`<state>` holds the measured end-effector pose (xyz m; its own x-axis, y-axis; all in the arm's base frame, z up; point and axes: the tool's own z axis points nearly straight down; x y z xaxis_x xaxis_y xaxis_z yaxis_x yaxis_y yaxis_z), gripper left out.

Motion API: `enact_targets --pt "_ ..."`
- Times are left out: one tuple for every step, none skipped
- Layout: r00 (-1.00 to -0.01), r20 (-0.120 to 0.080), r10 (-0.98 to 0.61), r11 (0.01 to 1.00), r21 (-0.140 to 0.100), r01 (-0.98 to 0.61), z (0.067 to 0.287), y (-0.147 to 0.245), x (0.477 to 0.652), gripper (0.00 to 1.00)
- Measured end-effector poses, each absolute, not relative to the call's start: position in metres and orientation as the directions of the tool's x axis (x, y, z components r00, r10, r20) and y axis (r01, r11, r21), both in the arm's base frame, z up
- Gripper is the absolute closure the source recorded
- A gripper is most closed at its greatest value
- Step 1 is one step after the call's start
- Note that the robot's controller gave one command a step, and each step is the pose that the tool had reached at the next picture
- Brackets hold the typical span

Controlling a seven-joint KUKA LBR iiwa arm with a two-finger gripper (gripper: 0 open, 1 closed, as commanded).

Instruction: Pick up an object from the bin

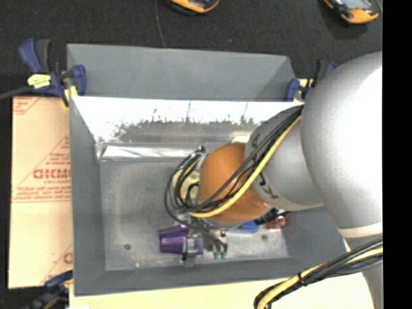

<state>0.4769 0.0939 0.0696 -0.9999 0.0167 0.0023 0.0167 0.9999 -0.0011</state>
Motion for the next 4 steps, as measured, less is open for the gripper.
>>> enact_targets --pt "-0.987 0.001 -0.159 0.987 -0.001 -0.159 0.103 0.095 0.54 1.0" --pt "-0.987 0.001 -0.158 0.987 0.0 -0.158 0.103 0.095 0.54 1.0" --pt "-0.985 0.005 -0.17 0.986 -0.001 -0.17 0.171 0.095 0.535 1.0" --pt "-0.983 0.001 -0.184 0.983 -0.001 -0.184 0.188 0.085 0.535 1.0"
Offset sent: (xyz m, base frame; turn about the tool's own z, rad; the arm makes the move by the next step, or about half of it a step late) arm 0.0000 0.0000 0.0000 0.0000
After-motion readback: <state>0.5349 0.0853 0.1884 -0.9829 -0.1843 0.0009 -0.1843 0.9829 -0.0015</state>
